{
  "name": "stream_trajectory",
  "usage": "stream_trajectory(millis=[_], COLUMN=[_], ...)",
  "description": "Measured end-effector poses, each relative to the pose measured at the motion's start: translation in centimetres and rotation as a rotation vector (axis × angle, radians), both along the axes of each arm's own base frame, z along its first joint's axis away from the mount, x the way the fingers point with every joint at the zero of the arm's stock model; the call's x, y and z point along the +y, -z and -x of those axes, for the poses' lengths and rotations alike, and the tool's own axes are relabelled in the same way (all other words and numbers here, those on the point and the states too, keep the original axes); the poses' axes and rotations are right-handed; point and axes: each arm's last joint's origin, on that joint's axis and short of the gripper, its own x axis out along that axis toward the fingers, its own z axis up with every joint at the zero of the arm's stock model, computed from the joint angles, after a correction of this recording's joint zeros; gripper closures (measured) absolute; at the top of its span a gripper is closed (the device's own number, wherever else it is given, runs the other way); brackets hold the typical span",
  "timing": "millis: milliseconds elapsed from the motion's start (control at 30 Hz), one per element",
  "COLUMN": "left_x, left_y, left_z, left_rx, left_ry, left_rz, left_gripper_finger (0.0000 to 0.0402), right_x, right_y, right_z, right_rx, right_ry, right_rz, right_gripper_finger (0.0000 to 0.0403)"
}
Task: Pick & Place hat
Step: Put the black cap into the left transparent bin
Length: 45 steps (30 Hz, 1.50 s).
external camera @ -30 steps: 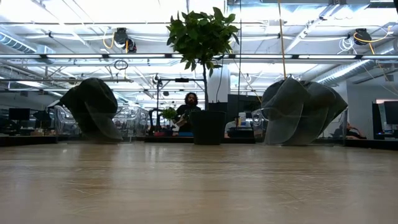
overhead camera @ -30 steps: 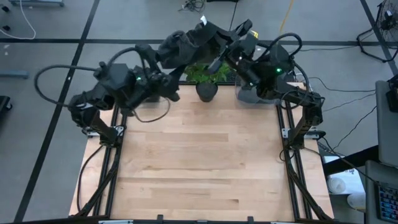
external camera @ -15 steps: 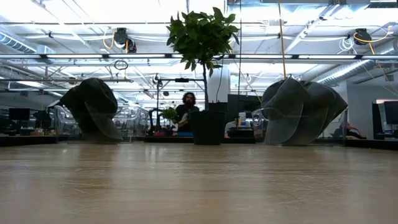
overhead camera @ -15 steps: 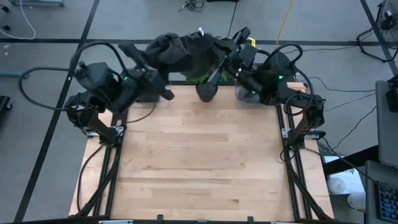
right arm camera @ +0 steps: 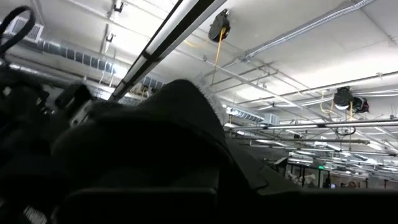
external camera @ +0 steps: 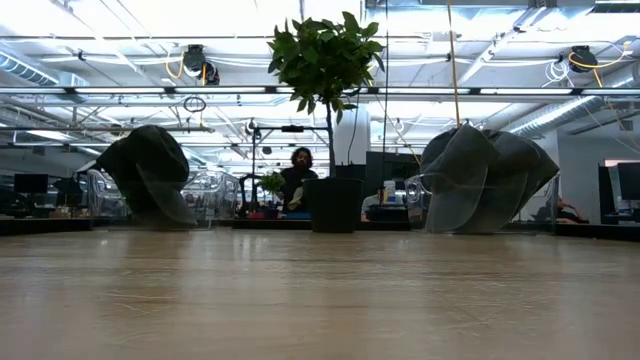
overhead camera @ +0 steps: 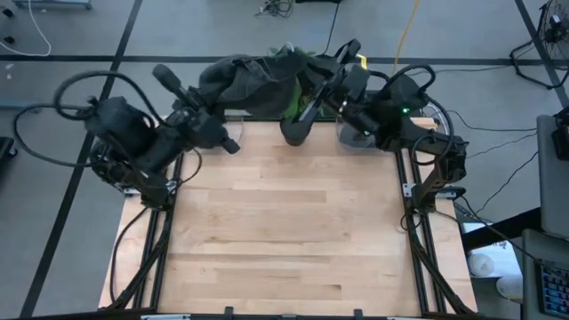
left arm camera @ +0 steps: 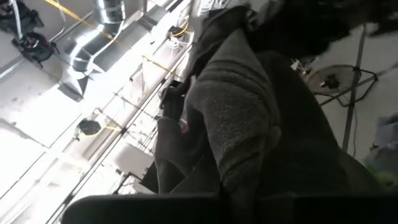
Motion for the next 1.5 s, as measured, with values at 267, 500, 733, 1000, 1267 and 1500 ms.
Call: stream_trajectory(millis=[267, 500, 733, 1000, 1267, 1500], left_x=[-0.1, 0.3, 1.9, 4.0, 5.6, 7.4], left_y=[-1.0, -1.0, -2.0, -3.3, -3.0, -2.3], left_z=[2.2, 2.0, 3.0, 6.5, 9.9, 12.9], left_rx=[-0.004, -0.031, -0.168, -0.296, -0.330, -0.501], left_ry=[-0.052, -0.075, -0.123, -0.187, -0.235, -0.417], left_rz=[0.017, 0.041, 0.118, 0.206, 0.303, 0.456], left_gripper_finger=[0.0399, 0.0400, 0.0401, 0.0401, 0.0401, 0.0401], right_x=[2.0, 3.3, 3.6, 4.0, 5.1, 5.5], right_y=[-0.1, -1.2, -0.5, 2.1, 5.1, 6.8], right_z=[0.7, 4.8, 6.9, 7.6, 9.5, 10.4], right_rx=[0.074, 0.187, 0.332, 0.575, 0.925, 0.970], right_ry=[-0.154, -0.235, -0.161, 0.174, -0.322, -0.464], right_rz=[0.081, 0.063, -0.116, -0.253, -0.339, -0.382], right_gripper_finger=[0.0330, 0.0246, 0.0172, 0.0083, 0.0055, 0.0061])
